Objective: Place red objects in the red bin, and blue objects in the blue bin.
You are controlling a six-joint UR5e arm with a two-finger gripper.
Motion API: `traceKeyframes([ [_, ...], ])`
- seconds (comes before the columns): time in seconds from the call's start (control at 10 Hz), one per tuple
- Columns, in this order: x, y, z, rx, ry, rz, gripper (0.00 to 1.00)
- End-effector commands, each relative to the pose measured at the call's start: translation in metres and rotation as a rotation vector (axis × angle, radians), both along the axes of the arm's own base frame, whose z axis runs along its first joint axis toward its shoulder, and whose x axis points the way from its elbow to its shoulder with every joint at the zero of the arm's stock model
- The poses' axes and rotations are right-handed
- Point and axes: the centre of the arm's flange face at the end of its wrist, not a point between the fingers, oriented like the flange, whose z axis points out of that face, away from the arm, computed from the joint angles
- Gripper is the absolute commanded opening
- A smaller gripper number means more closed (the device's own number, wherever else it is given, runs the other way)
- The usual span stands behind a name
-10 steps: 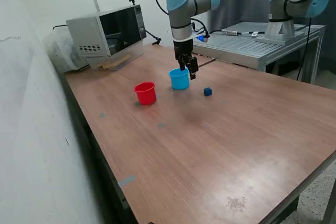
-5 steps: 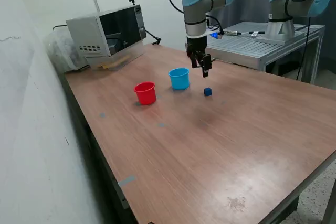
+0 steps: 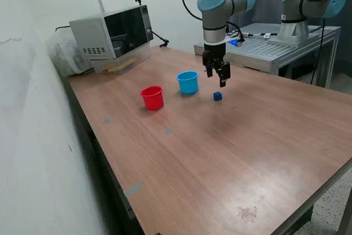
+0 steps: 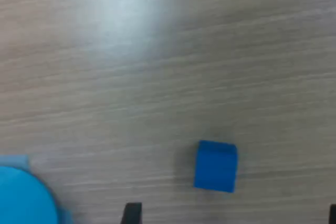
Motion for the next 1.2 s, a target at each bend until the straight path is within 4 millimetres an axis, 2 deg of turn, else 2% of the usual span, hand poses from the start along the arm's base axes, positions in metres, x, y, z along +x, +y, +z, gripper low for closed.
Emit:
traceKeyframes([
  [0.0,-0.005,-0.015,-0.025,-0.01,-0.003,0.02,1.0],
  [0.2,-0.008,-0.006,-0.029,-0.015,-0.008,0.005,1.0],
  [0.3,-0.01,0.008,-0.03,-0.015,-0.011,-0.017,1.0],
  [0.5,-0.012,0.033,-0.048,-0.018,-0.041,-0.058,1.0],
  [0.7,-0.01,0.043,-0.059,-0.019,-0.058,-0.074,1.0],
  [1.1,-0.007,0.032,-0.06,-0.019,-0.064,-0.057,1.0],
])
